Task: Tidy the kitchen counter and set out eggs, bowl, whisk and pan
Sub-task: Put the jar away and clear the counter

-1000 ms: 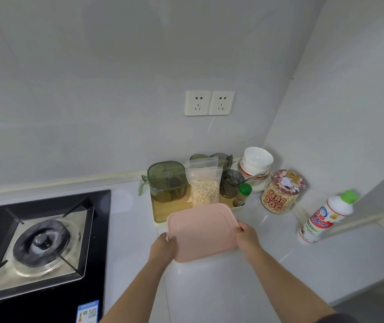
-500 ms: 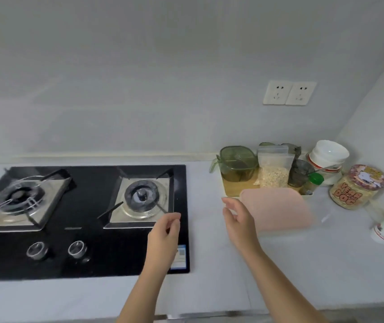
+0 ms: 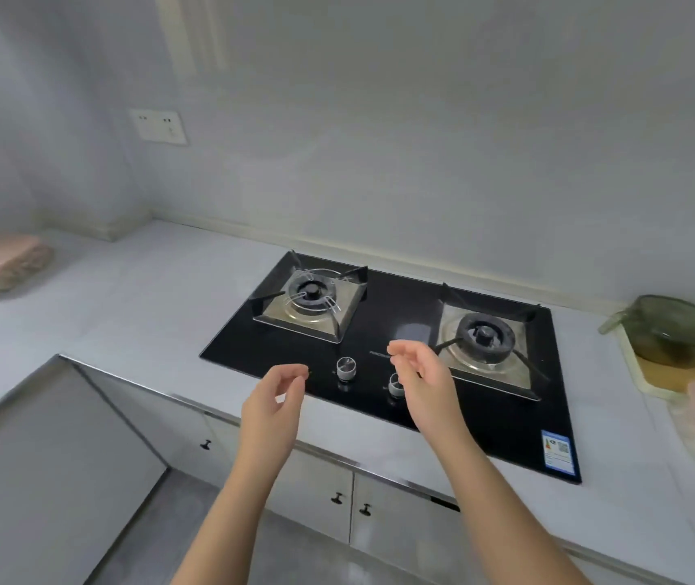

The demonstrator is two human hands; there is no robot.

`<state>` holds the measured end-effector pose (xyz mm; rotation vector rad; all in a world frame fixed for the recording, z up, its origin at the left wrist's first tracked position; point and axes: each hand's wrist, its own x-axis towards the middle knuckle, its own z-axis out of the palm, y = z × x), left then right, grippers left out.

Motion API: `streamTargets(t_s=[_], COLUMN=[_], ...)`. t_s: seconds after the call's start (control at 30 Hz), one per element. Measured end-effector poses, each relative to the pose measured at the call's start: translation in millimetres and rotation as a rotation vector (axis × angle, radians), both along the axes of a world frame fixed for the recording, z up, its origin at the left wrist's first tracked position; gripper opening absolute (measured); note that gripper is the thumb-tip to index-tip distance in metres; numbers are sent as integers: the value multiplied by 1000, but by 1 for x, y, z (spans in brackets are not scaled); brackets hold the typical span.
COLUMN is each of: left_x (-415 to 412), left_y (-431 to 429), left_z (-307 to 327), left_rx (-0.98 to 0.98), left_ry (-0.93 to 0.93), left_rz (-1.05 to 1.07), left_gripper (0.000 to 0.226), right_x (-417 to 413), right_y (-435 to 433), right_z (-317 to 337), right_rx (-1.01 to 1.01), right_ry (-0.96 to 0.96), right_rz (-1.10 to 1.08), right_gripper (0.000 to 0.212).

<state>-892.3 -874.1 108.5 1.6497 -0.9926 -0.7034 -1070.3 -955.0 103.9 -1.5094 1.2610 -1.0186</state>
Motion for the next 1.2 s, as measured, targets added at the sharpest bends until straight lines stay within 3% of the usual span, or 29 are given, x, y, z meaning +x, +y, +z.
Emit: streamTargets(t_s=[0.3,0.6,0.9,1.2], left_x=[133,320,475,654], left_y=[2,-47,-82,-123], left_z=[-20,-34,-36,-66], left_rx=[-1,47,12,117], left_ry=[55,47,5,-6], left_rz=[166,340,529,646], left_gripper=[19,21,20,22], right_x=[151,342,527,706], right_y=[-27,-101,-152,-199], right_z=[-5,-24,-13,-23], right_rx=[0,97,76,94], right_ry=[5,-57,14,117], right_rz=[180,357,591,657], right_gripper=[21,20,21,21])
